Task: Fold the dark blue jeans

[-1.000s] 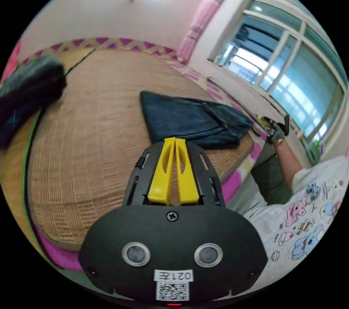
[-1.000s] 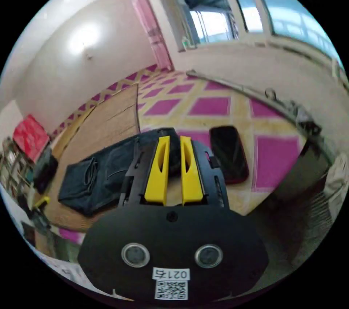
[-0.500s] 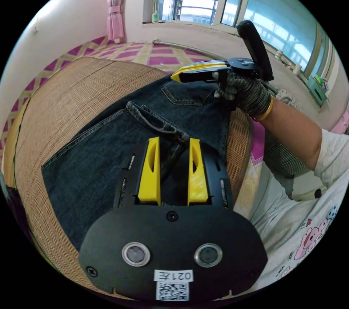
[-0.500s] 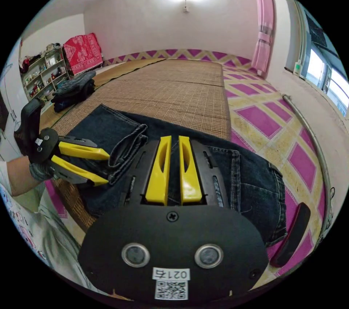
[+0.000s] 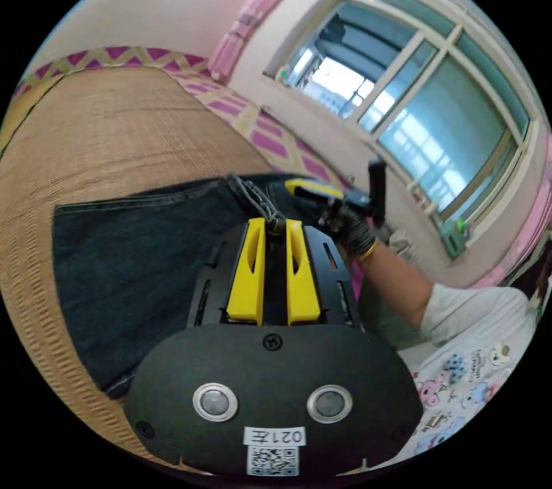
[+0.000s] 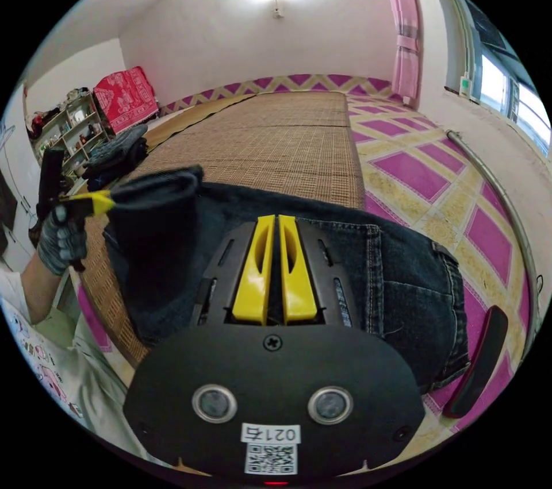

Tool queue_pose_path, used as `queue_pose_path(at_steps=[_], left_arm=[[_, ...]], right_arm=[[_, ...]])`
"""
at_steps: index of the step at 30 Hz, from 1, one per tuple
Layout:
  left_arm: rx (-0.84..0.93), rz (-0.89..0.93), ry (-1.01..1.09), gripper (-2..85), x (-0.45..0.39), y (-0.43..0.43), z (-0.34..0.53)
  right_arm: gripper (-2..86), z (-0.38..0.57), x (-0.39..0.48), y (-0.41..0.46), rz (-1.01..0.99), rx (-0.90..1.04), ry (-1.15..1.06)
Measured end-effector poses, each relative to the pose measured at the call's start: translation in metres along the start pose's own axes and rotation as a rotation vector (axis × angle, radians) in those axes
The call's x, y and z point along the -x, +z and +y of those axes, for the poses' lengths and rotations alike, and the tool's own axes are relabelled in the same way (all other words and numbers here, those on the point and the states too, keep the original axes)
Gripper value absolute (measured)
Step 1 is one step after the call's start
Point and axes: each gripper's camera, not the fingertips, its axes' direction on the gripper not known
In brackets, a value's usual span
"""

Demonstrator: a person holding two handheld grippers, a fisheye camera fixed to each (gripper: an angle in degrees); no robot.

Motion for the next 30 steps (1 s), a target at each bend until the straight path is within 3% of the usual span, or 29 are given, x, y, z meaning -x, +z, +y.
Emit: queue_pose_path(at_steps=[6, 10, 14, 17, 20, 24, 30], left_arm=[[-0.293, -0.235, -0.045, 5.4, 0.062, -0.244, 0.012], [-0.434, -0.435, -0.258, 4.0, 0.135, -0.378, 0.067], [-0.436, -0.485, -0.550, -0.4, 0.226, -0.412, 0.126], [-0.460, -0.416, -0.720, -0.8, 0.274, -0.420, 0.163], [-0.447, -0.382, -0.581, -0.8, 0.261, -0.416, 0.150], [-0.191, -0.431, -0.245, -0.1, 0.212, -0.361, 0.082], [0.141, -0.513, 0.132, 5.3, 0.174, -0.240, 0.005]], right_arm=[[0.2, -0.004, 0.000, -0.001, -0.015, 0.010, 0.044], [0.1, -0.008, 0.005, -0.002, -0.003, 0.017, 0.051], [0.0, -0.015, 0.008, 0.001, 0.000, 0.049, 0.067], [0.2, -0.022, 0.012, 0.004, -0.012, 0.095, 0.061], [0.4, -0.032, 0.022, -0.009, -0.016, 0.090, 0.002], [3.2, -0.049, 0.033, -0.018, 0.027, 0.088, -0.140], [8.0, -0.077, 0.018, 0.013, 0.004, 0.325, -0.326]])
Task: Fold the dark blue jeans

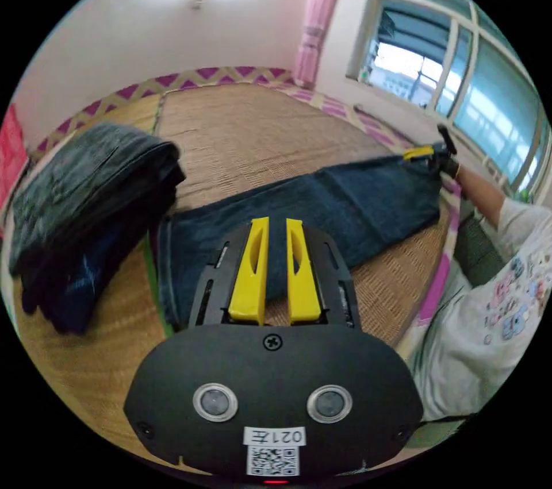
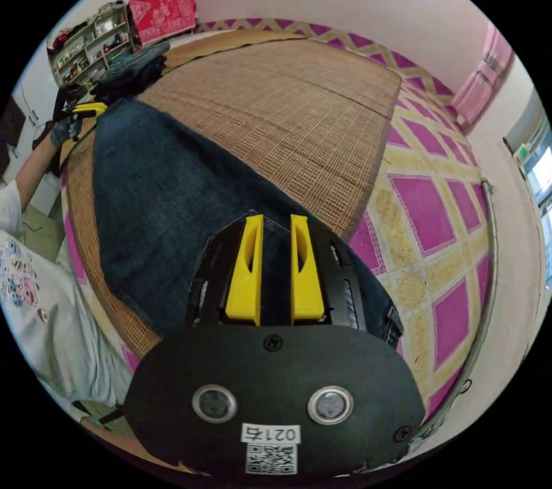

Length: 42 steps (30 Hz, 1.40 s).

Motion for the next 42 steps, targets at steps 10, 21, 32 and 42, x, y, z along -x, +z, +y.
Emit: queue_pose_path(at_steps=[10, 21, 32, 42], left_arm=[[0.216, -0.020, 0.242, 9.8, -0.028, 0.082, -0.062], [0.181, 0.039, 0.240, -0.6, -0.035, 0.058, -0.041], [-0.045, -0.028, 0.251, -1.0, -0.081, -0.062, 0.002], [-0.266, 0.148, 0.258, -1.0, -0.150, -0.238, 0.147]], right_arm=[[10.6, -0.026, -0.023, 0.019, -0.038, 0.191, -0.223], [-0.5, 0.000, -0.018, -0.012, -0.041, 0.110, -0.276], [-0.6, 0.087, 0.026, -0.113, 0.028, -0.166, -0.241], [-0.9, 0.234, 0.105, -0.186, -0.115, -0.272, -0.324]])
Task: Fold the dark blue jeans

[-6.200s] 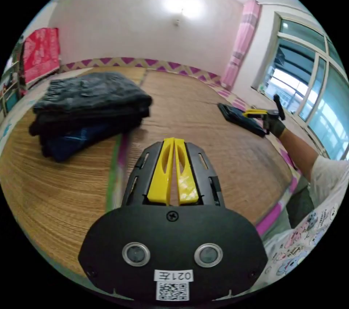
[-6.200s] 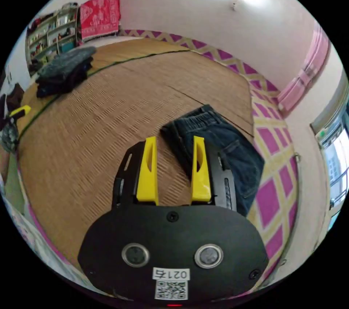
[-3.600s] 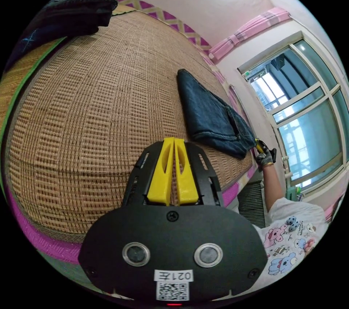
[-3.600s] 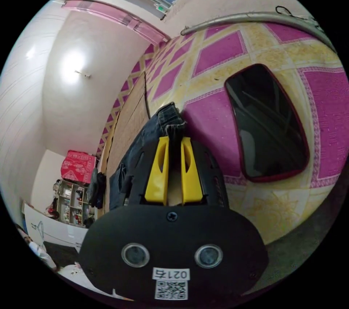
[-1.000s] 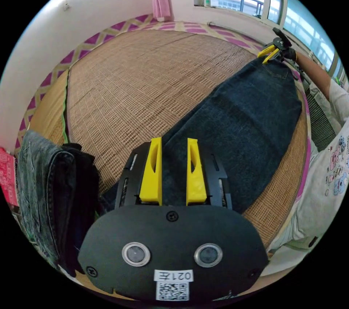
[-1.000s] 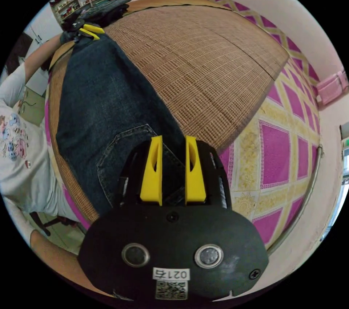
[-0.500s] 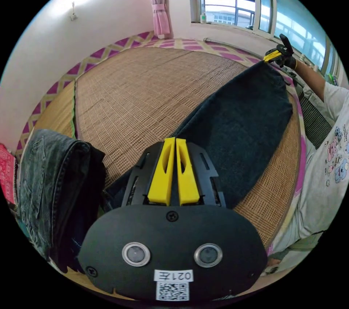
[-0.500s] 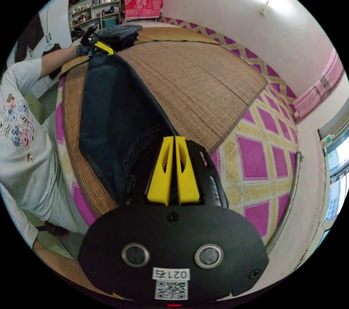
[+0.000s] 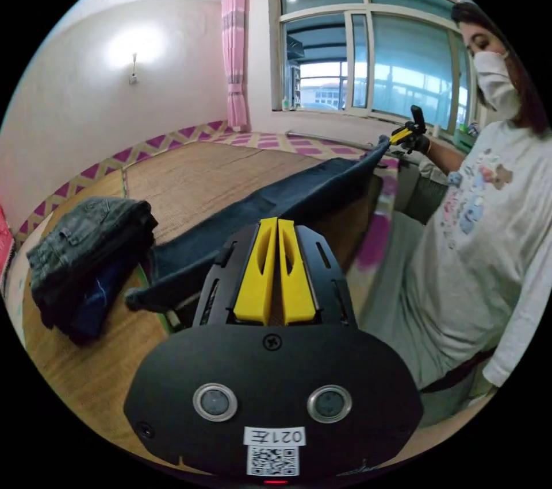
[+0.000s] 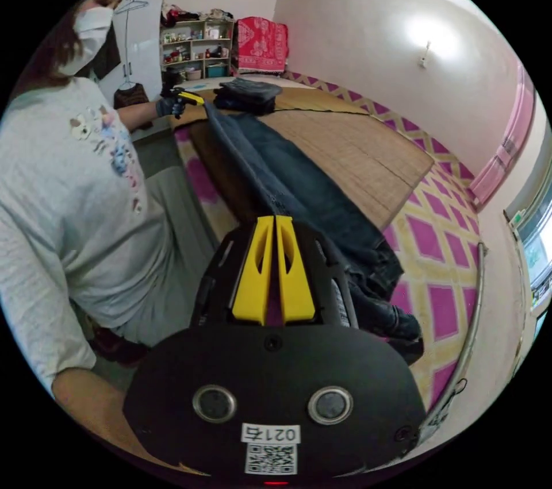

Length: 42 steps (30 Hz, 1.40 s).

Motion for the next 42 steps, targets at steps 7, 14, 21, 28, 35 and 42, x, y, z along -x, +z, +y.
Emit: queue_pose_path(at_steps=[7, 14, 21, 28, 35, 42], left_arm=[[0.139, 0.130, -0.251, -0.9, -0.038, -0.002, 0.092], [-0.003, 0.127, -0.336, -0.9, -0.015, -0.066, 0.086], [0.075, -0.163, -0.600, -1.0, 0.047, -0.063, 0.074], [0.040, -0.184, -0.676, -0.9, 0.056, -0.081, 0.085], [-0.001, -0.154, -0.731, -0.9, 0.069, -0.110, 0.088], [-0.085, -0.245, -0.732, -0.9, 0.050, -0.158, 0.080]], right_arm=[[-0.7, 0.110, 0.049, 0.077, -0.192, 0.169, 0.206], [0.0, 0.121, 0.016, 0.043, -0.128, 0.006, 0.273], [-0.5, 0.152, -0.082, 0.088, 0.282, 0.171, 0.690], [-0.7, 0.174, -0.090, 0.065, 0.260, 0.036, 0.798], [-0.7, 0.224, -0.097, 0.063, 0.374, 0.087, 1.025], [-0.6, 0.252, -0.053, 0.037, 0.331, 0.001, 1.042]])
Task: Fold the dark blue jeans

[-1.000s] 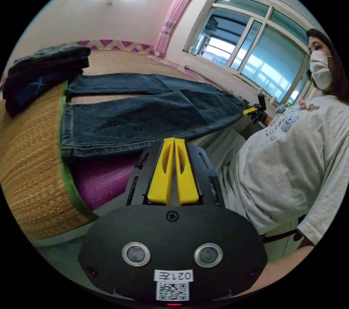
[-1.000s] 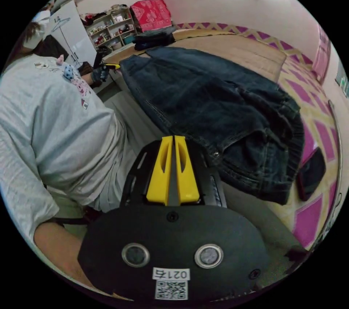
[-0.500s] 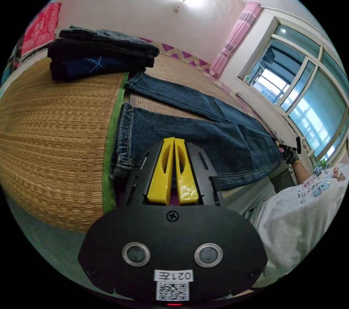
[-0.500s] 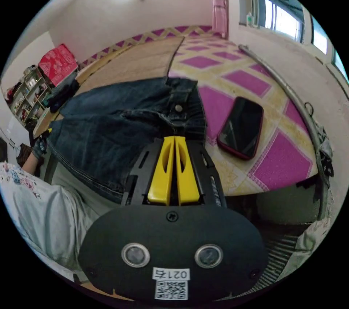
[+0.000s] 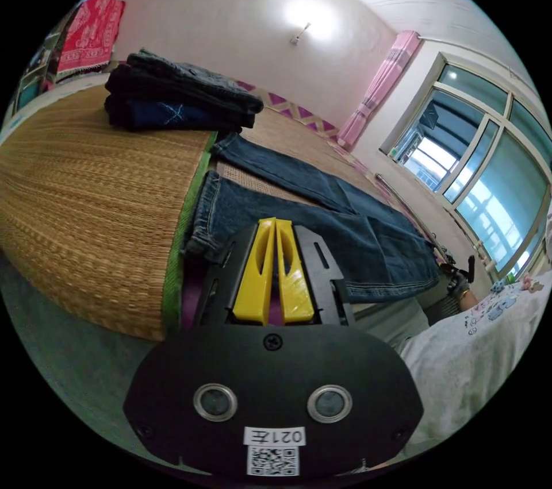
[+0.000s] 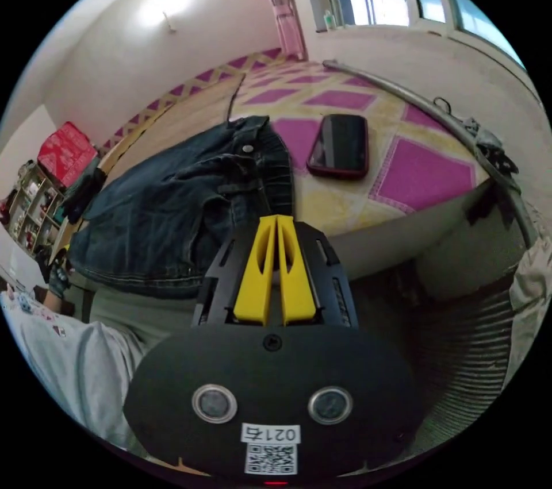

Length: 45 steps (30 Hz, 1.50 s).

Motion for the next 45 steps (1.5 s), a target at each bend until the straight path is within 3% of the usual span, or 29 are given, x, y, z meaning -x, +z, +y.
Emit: queue_pose_path(at_steps=[3, 5, 6, 10, 17, 23, 28, 38, 45], left_arm=[[-0.032, 0.013, 0.016, -0.9, -0.011, -0.022, -0.001], [-0.045, 0.024, 0.001, -0.9, -0.013, -0.031, 0.001], [-0.043, 0.033, -0.020, -0.9, -0.012, -0.035, 0.003], [-0.025, 0.058, -0.088, -0.6, -0.003, -0.049, 0.008], [-0.029, 0.038, -0.286, 6.3, 0.031, -0.068, 0.019], [-0.040, 0.118, -0.405, 8.0, 0.056, -0.063, 0.011], [-0.075, 0.132, -0.512, 9.0, 0.077, -0.063, 0.003], [-0.063, 0.112, -0.625, 10.3, 0.096, -0.043, -0.023], [0.027, 0.083, -0.629, 0.8, 0.106, -0.010, -0.048]], right_arm=[[-0.6, 0.020, 0.015, -0.043, -0.054, -0.153, -0.117], [-0.5, 0.026, 0.012, -0.022, 0.020, 0.054, -0.105], [-0.4, 0.029, 0.007, -0.025, 0.002, 0.011, -0.100], [1.0, 0.055, -0.033, -0.074, -0.061, -0.190, 0.126], [9.2, 0.097, -0.095, -0.056, -0.518, -0.185, 0.447], [6.5, 0.094, -0.107, -0.045, -0.686, -0.204, 0.519], [4.6, 0.089, -0.100, -0.072, -0.658, -0.293, 0.504], [5.8, 0.062, -0.094, -0.073, -0.623, -0.232, 0.510], [2.0, 0.046, -0.088, -0.059, -0.647, -0.121, 0.561]])
